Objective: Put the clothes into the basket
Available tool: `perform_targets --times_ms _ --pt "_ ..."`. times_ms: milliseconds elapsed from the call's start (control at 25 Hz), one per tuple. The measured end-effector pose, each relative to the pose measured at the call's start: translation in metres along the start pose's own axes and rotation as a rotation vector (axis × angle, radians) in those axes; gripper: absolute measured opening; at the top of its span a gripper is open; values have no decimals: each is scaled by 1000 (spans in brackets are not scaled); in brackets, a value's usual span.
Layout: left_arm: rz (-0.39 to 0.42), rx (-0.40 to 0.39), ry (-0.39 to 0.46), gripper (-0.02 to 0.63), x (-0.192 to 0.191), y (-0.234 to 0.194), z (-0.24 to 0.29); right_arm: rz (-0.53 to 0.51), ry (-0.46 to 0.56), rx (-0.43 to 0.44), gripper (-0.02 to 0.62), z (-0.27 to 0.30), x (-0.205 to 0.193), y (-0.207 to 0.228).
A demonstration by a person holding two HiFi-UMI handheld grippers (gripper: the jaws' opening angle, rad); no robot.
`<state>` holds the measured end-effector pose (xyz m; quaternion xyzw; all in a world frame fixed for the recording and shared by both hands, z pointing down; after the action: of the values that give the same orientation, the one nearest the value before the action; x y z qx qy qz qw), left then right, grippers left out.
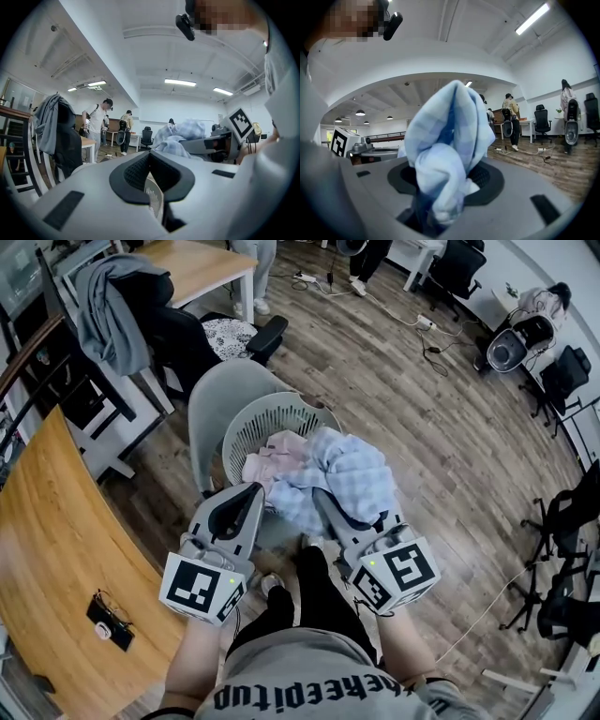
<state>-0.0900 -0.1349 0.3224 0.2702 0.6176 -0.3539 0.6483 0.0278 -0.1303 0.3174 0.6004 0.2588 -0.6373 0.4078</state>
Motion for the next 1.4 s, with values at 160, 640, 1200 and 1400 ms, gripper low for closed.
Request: perform_targets --times_ms 160,640,1200,1400 --pt "-10 33 2 14 -1 -10 5 -10 -7 37 232 15 2 3" --pt "-30 168 4 14 7 -37 38 -28 -30 181 235 69 19 32" --pt "-87 355 -20 13 -9 -63 66 -25 -108 342 236 131 8 66" --pt "-106 391 -32 14 -15 -71 74 -13 -139 370 239 148 0 76"
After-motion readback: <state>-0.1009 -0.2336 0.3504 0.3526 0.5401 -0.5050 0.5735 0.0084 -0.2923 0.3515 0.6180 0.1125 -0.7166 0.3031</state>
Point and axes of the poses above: the fingertips, and each gripper's own axes: z forward along the fingers, y to its right, x out of its top, the point moved 1 cm from there along -z, backward along the fingers, and after that the axes turned 7 degrees about x, right-handed, at the moved point
